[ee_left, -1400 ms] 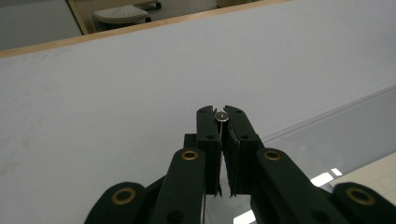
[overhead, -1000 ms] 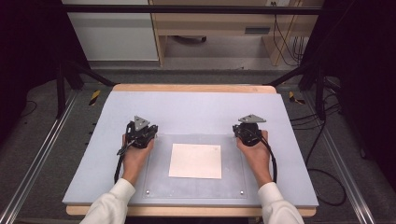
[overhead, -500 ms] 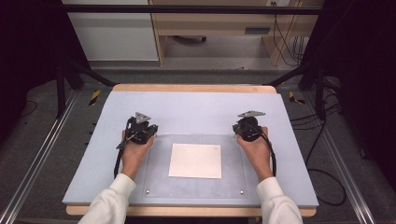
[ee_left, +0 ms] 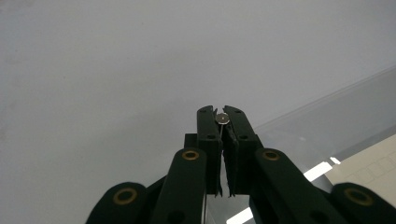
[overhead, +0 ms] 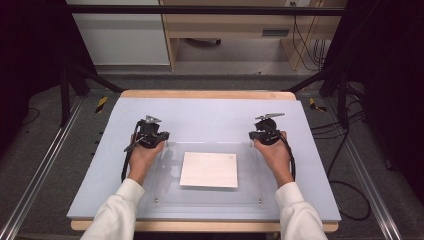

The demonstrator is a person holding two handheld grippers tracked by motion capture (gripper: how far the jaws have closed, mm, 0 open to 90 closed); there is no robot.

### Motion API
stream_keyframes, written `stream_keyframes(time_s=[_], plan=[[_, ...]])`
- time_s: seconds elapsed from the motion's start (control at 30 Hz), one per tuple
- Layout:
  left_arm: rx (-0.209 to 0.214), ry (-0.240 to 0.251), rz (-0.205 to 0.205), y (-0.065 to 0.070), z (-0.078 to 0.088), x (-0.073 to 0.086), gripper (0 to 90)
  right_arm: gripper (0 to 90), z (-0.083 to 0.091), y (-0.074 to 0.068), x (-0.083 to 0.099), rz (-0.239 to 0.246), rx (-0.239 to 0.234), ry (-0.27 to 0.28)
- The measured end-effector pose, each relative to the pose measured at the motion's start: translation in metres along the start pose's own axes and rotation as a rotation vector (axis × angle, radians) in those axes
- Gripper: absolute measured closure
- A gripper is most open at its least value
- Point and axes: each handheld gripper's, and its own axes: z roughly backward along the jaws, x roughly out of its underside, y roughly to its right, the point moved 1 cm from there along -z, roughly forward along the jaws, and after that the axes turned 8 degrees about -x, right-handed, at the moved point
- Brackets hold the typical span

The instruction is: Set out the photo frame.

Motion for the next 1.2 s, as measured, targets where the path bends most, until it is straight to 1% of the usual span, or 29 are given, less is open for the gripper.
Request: stream_keyframes(time_s=[0.07,0.17,0.2,0.4,0.53,0.7,0.77,0.8,0.83,0.87,0.9,0.93,0.97,1.0,1.03,1.07,1.1,1.17,1.2], plan=[[0.002,-0.005,-0.003,-0.001,0.0,-0.001,85.5,86.2,0.0,0.001,-0.001,-0.002,-0.006,-0.006],[0.011,-0.018,0.002,-0.002,-0.001,-0.003,85.5,86.2,-0.001,0.002,-0.003,-0.003,-0.009,-0.013],[0.011,-0.021,0.0,-0.002,-0.002,-0.004,85.5,86.1,-0.001,0.003,-0.004,-0.013,-0.014,-0.015],[0.024,-0.043,0.005,-0.005,-0.003,-0.007,85.5,85.8,-0.001,0.004,-0.005,-0.021,-0.027,-0.021],[0.023,-0.056,0.009,-0.005,-0.004,-0.009,85.5,85.7,-0.002,0.005,-0.006,-0.015,-0.033,-0.024],[0.019,-0.065,0.017,-0.005,-0.004,-0.01,85.6,84.0,-0.002,0.005,-0.006,-0.009,-0.027,-0.021],[0.021,-0.071,0.012,-0.005,-0.004,-0.01,85.6,72.6,-0.001,0.004,-0.005,0.017,-0.011,-0.006],[0.018,-0.07,0.009,-0.004,-0.004,-0.01,85.5,68.5,0.0,0.003,-0.006,0.039,-0.007,0.013],[0.02,-0.071,0.008,-0.005,-0.004,-0.01,85.5,61.3,0.006,0.002,-0.005,0.058,0.01,0.047],[0.021,-0.071,0.01,-0.005,-0.004,-0.01,85.5,61.3,0.006,0.002,-0.005,0.058,0.01,0.047],[0.02,-0.072,0.01,-0.005,-0.004,-0.01,85.6,58.3,0.01,0.0,-0.005,0.061,0.009,0.065],[0.019,-0.074,0.01,-0.005,-0.004,-0.011,85.6,56.8,0.015,-0.002,-0.002,0.079,0.006,0.088],[0.021,-0.075,0.011,-0.005,-0.005,-0.011,85.5,54.9,0.018,-0.003,0.0,0.091,0.009,0.092],[0.024,-0.074,0.017,-0.005,-0.005,-0.011,85.5,50.9,0.024,-0.007,0.004,0.114,0.021,0.09],[0.026,-0.078,0.017,-0.006,-0.005,-0.012,85.5,49.9,0.026,-0.008,0.006,0.121,0.022,0.092],[0.028,-0.079,0.02,-0.006,-0.006,-0.012,85.5,45.2,0.034,-0.011,0.014,0.159,0.03,0.103],[0.028,-0.082,0.021,-0.006,-0.006,-0.013,85.5,45.2,0.034,-0.011,0.014,0.159,0.03,0.103],[0.027,-0.081,0.028,-0.006,-0.007,-0.013,85.5,38.0,0.042,-0.014,0.024,0.182,0.039,0.126],[0.028,-0.083,0.028,-0.007,-0.007,-0.014,85.5,34.6,0.046,-0.016,0.028,0.195,0.041,0.128]])
